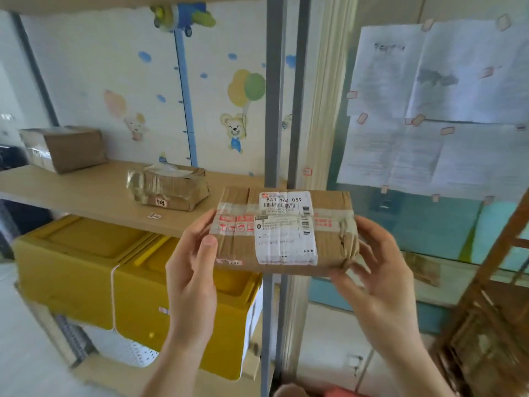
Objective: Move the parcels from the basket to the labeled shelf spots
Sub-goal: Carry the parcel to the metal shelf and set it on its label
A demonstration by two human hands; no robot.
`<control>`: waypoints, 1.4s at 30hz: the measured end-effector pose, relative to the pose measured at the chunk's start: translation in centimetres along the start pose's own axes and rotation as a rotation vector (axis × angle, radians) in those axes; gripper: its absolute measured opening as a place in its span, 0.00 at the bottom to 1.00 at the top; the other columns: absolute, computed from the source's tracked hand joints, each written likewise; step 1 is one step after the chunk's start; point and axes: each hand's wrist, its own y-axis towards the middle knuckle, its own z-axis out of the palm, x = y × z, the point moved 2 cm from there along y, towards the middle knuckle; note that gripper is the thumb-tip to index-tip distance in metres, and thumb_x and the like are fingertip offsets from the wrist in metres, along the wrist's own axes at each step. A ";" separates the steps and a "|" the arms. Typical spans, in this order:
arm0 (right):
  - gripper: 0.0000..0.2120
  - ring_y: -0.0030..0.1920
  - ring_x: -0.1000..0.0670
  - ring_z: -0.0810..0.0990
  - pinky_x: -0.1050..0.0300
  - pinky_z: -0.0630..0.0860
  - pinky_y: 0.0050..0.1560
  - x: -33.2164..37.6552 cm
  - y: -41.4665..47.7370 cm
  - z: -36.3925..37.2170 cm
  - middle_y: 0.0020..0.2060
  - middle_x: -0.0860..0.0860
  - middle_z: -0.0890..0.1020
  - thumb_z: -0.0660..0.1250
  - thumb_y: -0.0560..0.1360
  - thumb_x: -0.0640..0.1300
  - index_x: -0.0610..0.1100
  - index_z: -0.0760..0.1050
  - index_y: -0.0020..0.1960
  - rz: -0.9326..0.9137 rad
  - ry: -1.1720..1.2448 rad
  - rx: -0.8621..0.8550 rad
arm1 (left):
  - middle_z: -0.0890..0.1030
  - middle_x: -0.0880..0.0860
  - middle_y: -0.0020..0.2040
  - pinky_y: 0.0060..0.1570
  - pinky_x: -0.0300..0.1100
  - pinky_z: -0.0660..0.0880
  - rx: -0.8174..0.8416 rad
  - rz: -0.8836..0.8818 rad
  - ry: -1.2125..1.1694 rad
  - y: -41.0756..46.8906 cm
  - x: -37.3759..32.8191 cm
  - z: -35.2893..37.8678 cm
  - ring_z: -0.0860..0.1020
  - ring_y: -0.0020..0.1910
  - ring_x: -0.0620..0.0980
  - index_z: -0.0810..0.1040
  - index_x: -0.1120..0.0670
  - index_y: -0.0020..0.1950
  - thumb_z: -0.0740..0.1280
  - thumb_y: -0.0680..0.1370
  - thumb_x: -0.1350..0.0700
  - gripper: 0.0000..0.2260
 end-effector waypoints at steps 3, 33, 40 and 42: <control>0.37 0.64 0.50 0.80 0.52 0.81 0.57 -0.5 0.5 3.2 0.63 0.58 0.80 0.76 0.68 0.27 0.54 0.70 0.68 -0.010 -0.053 0.044 | 0.85 0.55 0.58 0.50 0.51 0.81 -0.042 -0.011 0.022 2.1 0.4 -3.4 0.81 0.60 0.59 0.78 0.56 0.65 0.61 0.82 0.56 0.13; 0.24 0.46 0.45 0.83 0.57 0.71 0.39 1.3 14.1 22.9 0.53 0.46 0.82 0.65 0.79 0.36 0.51 0.69 0.73 0.209 -1.553 0.158 | 0.72 0.45 0.69 0.68 0.53 0.62 0.935 0.379 1.259 27.0 8.4 -12.4 0.70 0.70 0.49 0.62 0.42 0.78 0.61 0.77 0.36 0.31; 0.24 0.54 0.44 0.84 0.50 0.80 0.47 -1.9 14.4 22.9 0.59 0.48 0.81 0.68 0.79 0.43 0.53 0.68 0.73 0.215 -1.635 0.183 | 0.69 0.47 0.73 0.70 0.50 0.63 0.930 0.490 1.352 26.9 9.1 -12.5 0.70 0.72 0.50 0.63 0.42 0.78 0.72 0.73 0.40 0.36; 0.23 0.53 0.44 0.84 0.51 0.79 0.46 -2.0 14.6 22.8 0.59 0.48 0.81 0.67 0.80 0.46 0.54 0.68 0.74 0.212 -1.623 0.159 | 0.71 0.46 0.72 0.69 0.50 0.64 0.907 0.496 1.353 26.9 9.2 -12.5 0.71 0.71 0.50 0.65 0.43 0.77 0.73 0.72 0.42 0.35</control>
